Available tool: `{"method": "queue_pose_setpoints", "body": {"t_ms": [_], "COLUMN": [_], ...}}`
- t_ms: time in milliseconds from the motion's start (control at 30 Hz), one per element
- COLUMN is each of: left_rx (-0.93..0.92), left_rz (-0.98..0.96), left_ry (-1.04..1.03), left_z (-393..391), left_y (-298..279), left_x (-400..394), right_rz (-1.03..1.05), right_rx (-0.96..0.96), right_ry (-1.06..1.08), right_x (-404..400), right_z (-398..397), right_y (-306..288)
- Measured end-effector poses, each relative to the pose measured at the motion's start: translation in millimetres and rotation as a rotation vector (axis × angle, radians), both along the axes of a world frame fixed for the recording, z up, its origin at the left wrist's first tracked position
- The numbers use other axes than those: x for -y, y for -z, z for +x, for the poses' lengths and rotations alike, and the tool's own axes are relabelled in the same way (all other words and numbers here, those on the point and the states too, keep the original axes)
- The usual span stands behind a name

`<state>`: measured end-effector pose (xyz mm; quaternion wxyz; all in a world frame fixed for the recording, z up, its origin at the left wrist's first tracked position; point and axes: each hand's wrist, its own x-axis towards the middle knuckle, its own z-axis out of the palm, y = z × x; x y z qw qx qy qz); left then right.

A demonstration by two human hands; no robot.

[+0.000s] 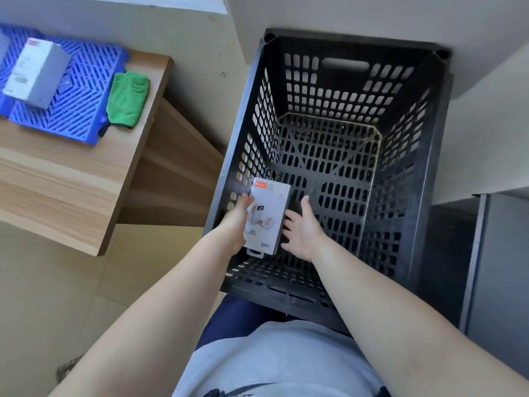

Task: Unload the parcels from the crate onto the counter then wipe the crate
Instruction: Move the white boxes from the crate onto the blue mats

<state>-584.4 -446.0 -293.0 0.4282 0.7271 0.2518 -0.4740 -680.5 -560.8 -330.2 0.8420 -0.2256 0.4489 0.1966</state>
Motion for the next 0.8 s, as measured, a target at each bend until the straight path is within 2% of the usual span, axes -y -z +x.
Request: {"method": "queue_pose_setpoints", "body": {"t_ms": [233, 333, 433, 800], "left_rx": [-0.102, -0.115, -0.121, -0.127], "left_rz": [-0.169, -0.172, -0.203, -0.238], "left_ry": [0.008, 0.07, 0.026, 0.004], "left_z": [7.5, 6.8, 7.8, 7.6], "left_y": [10.9, 10.6, 11.6, 9.0], "left_x": [-11.8, -13.1, -13.6, -11.2], "right_rz": [-0.068, -0.035, -0.056, -0.528], "right_rx": [-0.095, -0.088, -0.076, -0.132], "right_ry": [0.083, 0.111, 0.105, -0.16], "right_x": [-4.0, -7.8, -9.3, -17.5], "right_z": [-1.1, -3.8, -4.7, 13.2], "right_y": [15.1, 20.4, 23.3, 27.3]}}
